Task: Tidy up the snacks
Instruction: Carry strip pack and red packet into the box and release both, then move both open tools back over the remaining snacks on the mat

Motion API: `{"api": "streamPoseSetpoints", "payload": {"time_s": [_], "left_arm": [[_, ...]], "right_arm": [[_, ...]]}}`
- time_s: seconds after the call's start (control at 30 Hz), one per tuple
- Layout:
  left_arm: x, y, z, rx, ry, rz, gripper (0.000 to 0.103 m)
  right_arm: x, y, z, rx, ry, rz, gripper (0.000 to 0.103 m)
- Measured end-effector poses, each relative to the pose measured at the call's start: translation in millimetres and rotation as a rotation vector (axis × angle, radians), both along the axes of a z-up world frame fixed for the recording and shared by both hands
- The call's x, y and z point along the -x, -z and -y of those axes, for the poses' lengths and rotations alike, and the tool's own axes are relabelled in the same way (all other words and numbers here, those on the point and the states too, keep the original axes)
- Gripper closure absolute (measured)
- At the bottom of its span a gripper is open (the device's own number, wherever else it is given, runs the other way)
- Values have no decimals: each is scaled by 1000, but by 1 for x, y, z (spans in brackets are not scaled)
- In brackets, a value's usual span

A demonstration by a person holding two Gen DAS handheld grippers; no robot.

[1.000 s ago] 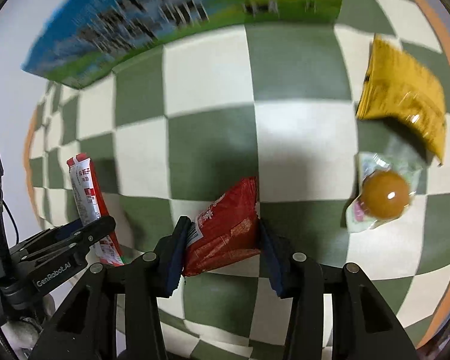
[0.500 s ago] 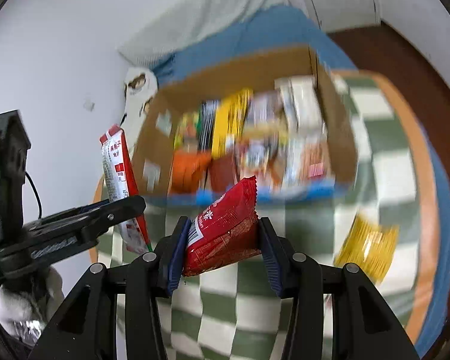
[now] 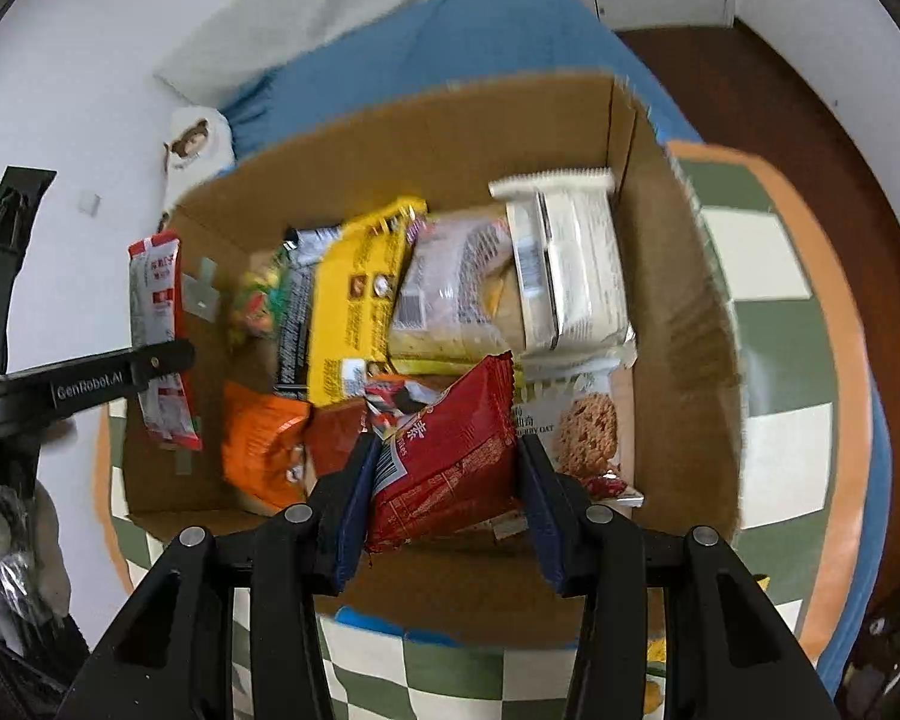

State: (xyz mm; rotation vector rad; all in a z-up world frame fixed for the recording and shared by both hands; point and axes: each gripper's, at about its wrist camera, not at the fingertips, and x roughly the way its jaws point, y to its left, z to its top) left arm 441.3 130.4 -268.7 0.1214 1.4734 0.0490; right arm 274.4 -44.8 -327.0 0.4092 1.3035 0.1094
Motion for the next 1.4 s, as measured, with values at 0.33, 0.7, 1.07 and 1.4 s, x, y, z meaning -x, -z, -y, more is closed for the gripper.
{"api": "streamPoseSetpoints", "payload": {"time_s": [0.33,0.7,1.07,1.4], "left_arm": [[-3,7,0,57,-11,-8,22],[38,-22,11,104,-5,88,22],[110,-73,15,143,-21,280,22],[165,-125,21,113,10,433,22]], "right_arm": [[-13,29,-5,37,-28,-111,20],[-7,-1,-1,134,-26,-41,20],[42,-49,-2,213,-34,116,20],[95,-99,-11,234,-31,245,20]]}}
